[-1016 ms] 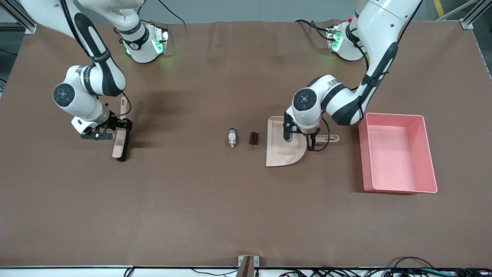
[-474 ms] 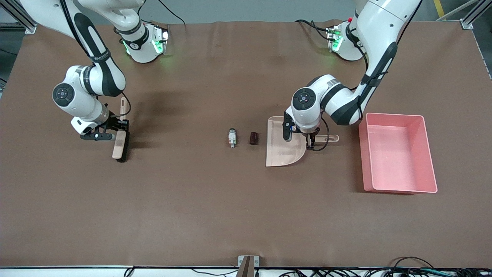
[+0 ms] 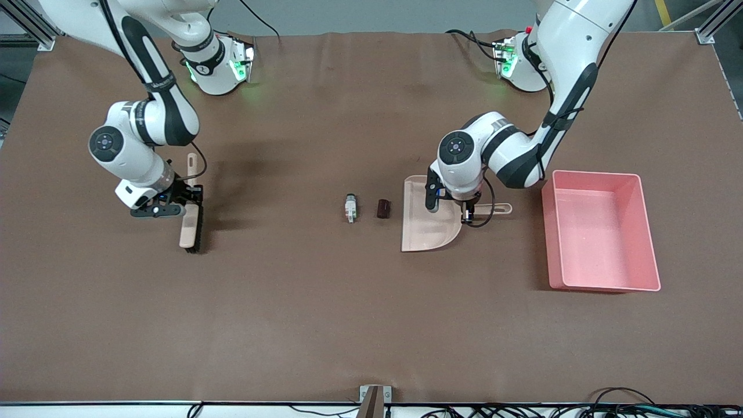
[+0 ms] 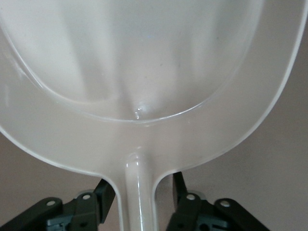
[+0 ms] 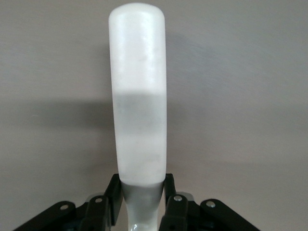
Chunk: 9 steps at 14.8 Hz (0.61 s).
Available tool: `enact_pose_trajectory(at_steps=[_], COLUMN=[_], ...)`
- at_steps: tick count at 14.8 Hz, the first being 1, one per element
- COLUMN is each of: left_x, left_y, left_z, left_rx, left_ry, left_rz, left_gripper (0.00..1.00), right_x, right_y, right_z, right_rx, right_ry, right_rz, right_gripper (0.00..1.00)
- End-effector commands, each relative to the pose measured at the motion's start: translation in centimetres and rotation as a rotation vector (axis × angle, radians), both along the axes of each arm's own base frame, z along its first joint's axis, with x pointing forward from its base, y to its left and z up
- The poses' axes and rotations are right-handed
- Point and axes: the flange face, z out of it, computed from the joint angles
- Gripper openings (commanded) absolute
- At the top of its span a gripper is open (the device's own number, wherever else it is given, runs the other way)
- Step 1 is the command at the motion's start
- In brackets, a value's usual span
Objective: Clean e-waste and dump in bin
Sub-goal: 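Reach the right gripper to the white brush and grasp its handle, then carry the brush with the right gripper toward the components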
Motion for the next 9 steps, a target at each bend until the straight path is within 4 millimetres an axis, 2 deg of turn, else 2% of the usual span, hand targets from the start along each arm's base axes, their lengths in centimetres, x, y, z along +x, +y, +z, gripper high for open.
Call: enact_pose_trajectory(at_steps=[1,3,9], left_x=[0.2,0.2,0.3], left_y=[-0.3,-0.3,-0.3], left_z=[-0.1,-0.1,-0.2], left_rx=[-0.002,-0.002,0.005], left_ry=[-0.006,-0.006,-0.011], left_rz=[-0.03,-0.03,-0.045], left_gripper=[0.48,0.44,0.33], right_x=[0.0,-0.4,-0.6], right_y=[4.3,8.0,17.4], right_z=[0.9,0.6,-2.3], right_rx=[0.013,0.023,0.117], right_ry=[-0.017,-0.012,0.045], right_rz=[-0.016,0.002,-0.066], right_gripper=[0.01,0.01,0.01])
